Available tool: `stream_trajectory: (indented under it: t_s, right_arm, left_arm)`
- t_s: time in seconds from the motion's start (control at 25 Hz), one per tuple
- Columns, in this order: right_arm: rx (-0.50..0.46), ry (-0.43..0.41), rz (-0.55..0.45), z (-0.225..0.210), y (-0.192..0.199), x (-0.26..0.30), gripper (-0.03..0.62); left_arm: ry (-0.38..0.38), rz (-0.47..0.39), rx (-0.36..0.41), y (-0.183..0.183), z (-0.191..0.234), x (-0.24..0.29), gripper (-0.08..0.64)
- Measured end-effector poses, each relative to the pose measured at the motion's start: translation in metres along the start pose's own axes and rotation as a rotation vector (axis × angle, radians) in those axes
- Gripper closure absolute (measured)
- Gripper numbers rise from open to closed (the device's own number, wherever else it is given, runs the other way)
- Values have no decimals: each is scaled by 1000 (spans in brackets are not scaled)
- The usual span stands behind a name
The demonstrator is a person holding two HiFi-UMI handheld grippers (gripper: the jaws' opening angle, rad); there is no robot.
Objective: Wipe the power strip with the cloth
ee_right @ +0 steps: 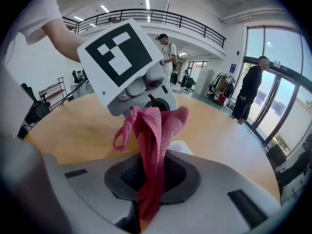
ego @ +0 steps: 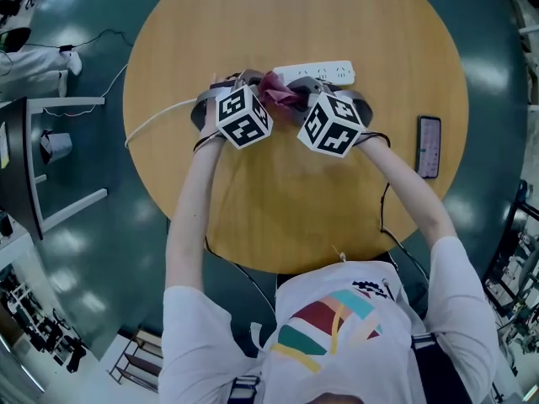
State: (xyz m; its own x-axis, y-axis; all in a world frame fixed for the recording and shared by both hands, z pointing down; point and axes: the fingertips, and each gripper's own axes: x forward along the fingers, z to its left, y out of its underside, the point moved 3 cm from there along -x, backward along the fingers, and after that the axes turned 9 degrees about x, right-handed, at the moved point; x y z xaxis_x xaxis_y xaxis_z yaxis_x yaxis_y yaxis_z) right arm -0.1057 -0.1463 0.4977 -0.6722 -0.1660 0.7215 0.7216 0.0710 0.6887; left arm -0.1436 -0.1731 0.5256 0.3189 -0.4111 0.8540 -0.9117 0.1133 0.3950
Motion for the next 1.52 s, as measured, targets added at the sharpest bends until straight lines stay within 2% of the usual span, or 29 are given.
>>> stream_trajectory:
  t_s: [0.16,0.36,0.72,1.0,1.28,1.36,1.4,1.52]
  right_arm:
    - [-2,19,1,-2,-1,4,552]
    - [-69,81,38,-6,13,-6,552]
    - [-179,216,134,-38,72,-53,552]
    - [-109,301,180,-67,105,-79,552]
    - [-66,338,210,-85,123,-98,552]
    - [22,338,199,-89,126,-105,552]
    - [120,328,175,-93,126,-107,552]
    - [518,286,62,-119,124,-107,552]
  left_arm:
    - [5,-2,6,3,2,-1,486]
    - [5,26,29,-1,0,2,488]
    - [25,57,40,-7,2,5,488]
    - [45,80,44,0,2,5,489]
    - [40,89,25,-9,2,6,489]
    - [37,91,24,-9,2,5,489]
    - [36,92,23,-7,3,5,489]
    - [29,96,12,1,4,4,489]
